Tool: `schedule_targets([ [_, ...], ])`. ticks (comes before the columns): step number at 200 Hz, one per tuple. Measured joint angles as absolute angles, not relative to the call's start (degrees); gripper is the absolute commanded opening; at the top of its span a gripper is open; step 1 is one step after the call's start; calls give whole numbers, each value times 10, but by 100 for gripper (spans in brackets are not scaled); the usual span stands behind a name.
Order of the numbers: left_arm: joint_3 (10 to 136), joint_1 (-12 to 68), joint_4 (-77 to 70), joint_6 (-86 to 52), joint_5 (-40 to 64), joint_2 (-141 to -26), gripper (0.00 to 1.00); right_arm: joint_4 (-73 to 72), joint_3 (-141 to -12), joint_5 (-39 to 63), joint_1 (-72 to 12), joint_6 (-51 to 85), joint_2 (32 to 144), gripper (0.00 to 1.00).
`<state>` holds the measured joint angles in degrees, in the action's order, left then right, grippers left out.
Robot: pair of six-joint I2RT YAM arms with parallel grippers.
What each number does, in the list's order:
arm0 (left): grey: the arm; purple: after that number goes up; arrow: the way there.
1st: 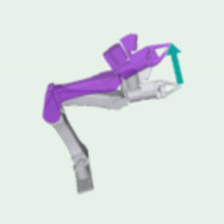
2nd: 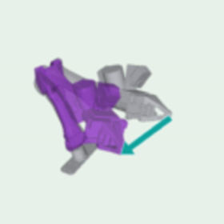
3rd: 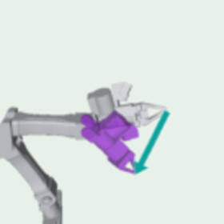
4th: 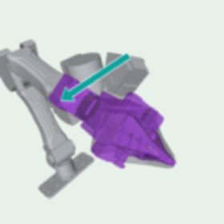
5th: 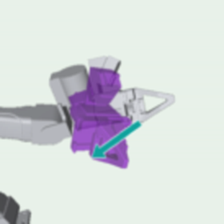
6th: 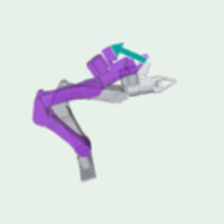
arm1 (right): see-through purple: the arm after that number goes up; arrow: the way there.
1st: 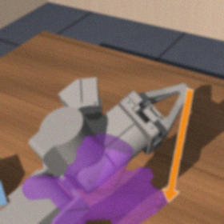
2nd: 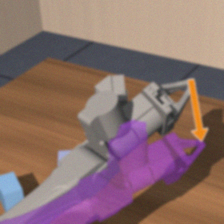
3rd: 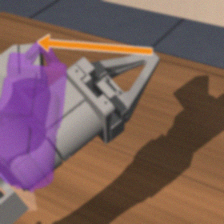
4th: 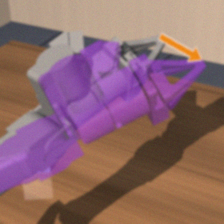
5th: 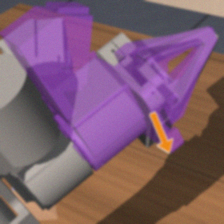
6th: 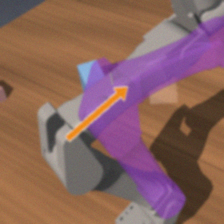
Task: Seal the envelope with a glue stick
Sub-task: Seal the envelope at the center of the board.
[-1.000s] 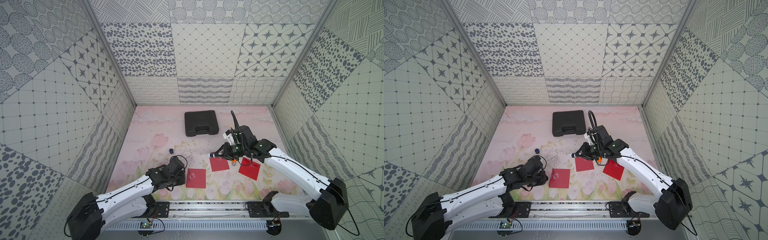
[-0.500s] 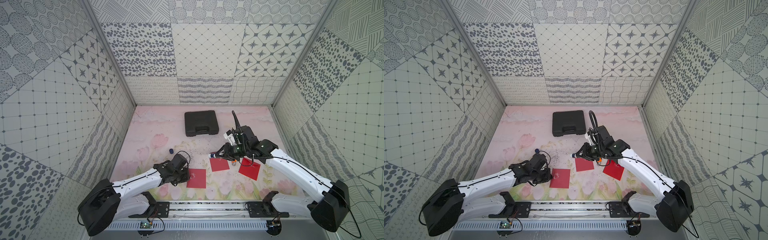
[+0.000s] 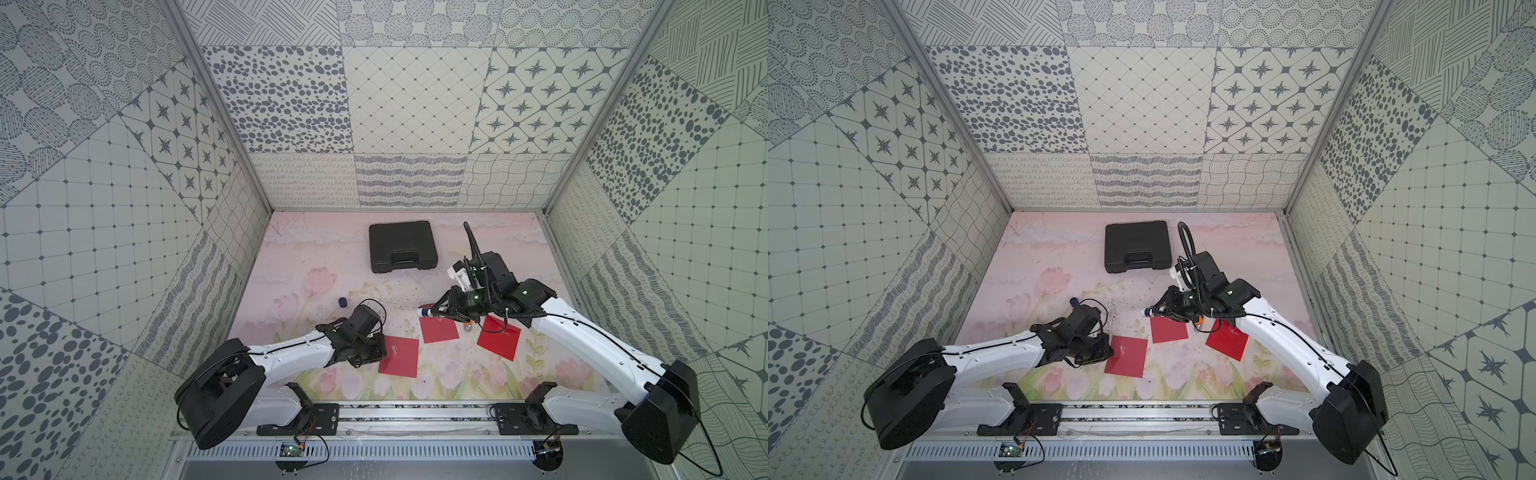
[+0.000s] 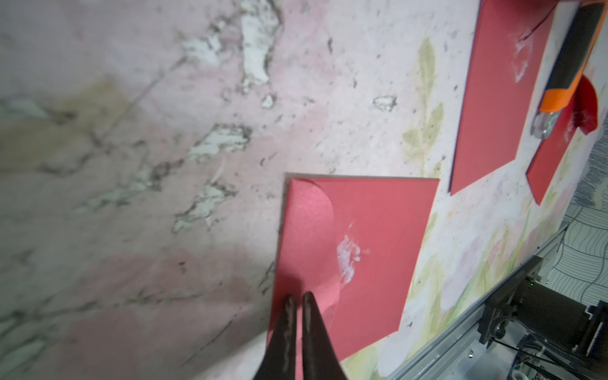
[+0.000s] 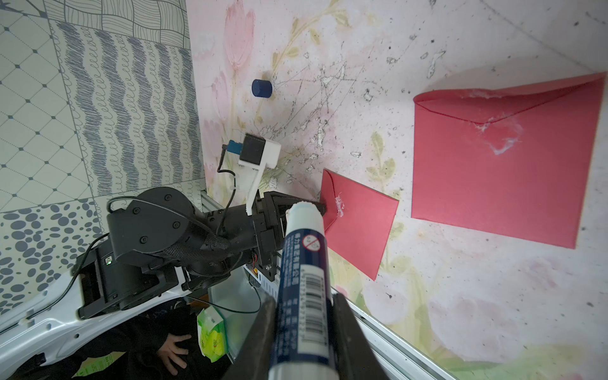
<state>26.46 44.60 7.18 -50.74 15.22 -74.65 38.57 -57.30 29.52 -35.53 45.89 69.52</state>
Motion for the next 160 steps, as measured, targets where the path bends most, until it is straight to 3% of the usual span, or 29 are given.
schedule_targets([
  [49, 293, 457, 67, -496, 154, -784, 13, 406, -573, 284, -355, 455, 686, 0],
  [160, 438, 554, 200, -475, 35, -905, 20, 452, -584, 252, -327, 415, 672, 0],
])
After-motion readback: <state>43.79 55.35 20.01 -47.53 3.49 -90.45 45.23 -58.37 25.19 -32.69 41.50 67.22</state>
